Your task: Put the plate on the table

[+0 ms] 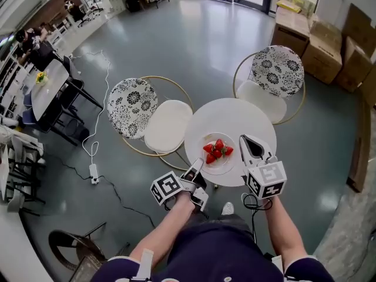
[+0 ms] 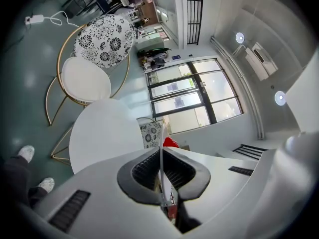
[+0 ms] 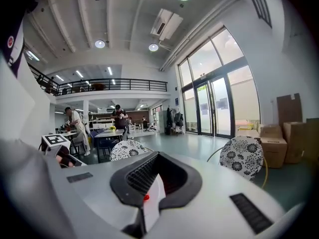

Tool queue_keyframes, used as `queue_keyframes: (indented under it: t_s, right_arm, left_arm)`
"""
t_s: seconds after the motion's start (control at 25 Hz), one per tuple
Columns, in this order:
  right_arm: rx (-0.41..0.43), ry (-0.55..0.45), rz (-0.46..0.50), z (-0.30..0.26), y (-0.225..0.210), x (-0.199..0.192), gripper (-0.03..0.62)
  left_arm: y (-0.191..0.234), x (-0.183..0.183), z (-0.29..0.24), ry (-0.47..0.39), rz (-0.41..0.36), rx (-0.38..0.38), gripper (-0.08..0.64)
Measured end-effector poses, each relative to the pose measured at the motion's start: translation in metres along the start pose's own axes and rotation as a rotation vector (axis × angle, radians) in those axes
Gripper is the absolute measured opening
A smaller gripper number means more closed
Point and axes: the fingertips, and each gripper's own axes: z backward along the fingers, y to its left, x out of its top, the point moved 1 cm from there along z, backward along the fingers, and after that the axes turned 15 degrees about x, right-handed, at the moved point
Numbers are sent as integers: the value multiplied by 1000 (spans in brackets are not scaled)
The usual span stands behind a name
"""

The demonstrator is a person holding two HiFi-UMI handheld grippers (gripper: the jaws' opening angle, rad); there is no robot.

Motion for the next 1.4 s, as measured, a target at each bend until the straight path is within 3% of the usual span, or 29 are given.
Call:
queue_keyframes:
  t_s: [0.32,0.76,1.4]
  right_arm:
    - [-60,11,-4,-3,1,2,3]
    - [-100,62,-37,-12,-2,-25,3]
    - [-94,127,-78,-25,-9,-69,3]
  left_arm:
    - [6,7,-7,64,-20,0,15]
    - [57,6,-21,110,7,70,15]
    - [119,2,-65,97,6,132,15]
